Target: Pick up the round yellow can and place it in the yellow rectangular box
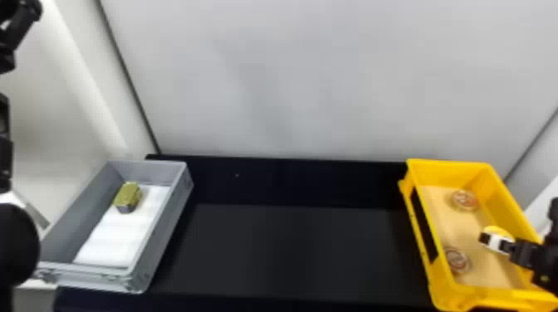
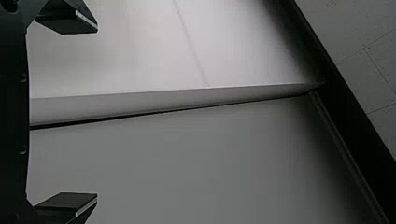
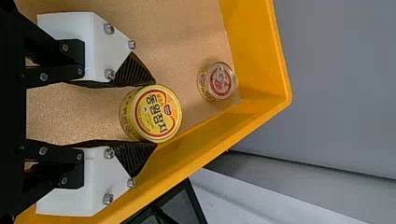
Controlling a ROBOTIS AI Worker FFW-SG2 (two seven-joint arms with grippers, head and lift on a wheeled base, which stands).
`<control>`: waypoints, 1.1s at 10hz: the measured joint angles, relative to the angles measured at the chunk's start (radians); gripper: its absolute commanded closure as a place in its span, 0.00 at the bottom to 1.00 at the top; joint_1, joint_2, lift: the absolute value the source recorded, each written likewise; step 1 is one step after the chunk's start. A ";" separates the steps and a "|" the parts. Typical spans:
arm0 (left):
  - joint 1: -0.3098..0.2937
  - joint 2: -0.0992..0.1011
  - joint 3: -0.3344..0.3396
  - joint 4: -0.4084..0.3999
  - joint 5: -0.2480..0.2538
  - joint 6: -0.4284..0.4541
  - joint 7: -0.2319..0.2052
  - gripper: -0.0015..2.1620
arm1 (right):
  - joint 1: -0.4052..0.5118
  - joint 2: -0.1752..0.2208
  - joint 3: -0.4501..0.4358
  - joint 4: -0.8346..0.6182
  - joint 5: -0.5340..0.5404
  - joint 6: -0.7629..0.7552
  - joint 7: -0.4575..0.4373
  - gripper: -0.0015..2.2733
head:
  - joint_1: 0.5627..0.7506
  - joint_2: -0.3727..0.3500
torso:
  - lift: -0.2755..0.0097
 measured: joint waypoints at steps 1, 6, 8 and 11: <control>-0.001 0.000 -0.001 0.000 0.000 0.000 -0.001 0.01 | -0.007 0.000 0.003 0.008 -0.001 0.000 0.001 0.26 | 0.70 0.59 | 0.96; 0.000 0.000 0.000 0.000 0.000 0.000 -0.003 0.01 | -0.004 0.004 0.002 -0.005 -0.033 -0.014 -0.062 0.16 | 0.70 0.59 | 0.96; 0.000 0.000 0.000 0.000 0.000 0.001 -0.003 0.01 | 0.000 0.005 0.005 -0.019 -0.050 -0.018 -0.093 0.15 | 0.70 0.59 | 0.96; -0.001 0.001 0.000 0.000 0.000 0.002 -0.003 0.01 | 0.002 0.005 0.012 -0.039 -0.065 -0.039 -0.090 0.14 | 0.70 0.59 | 0.96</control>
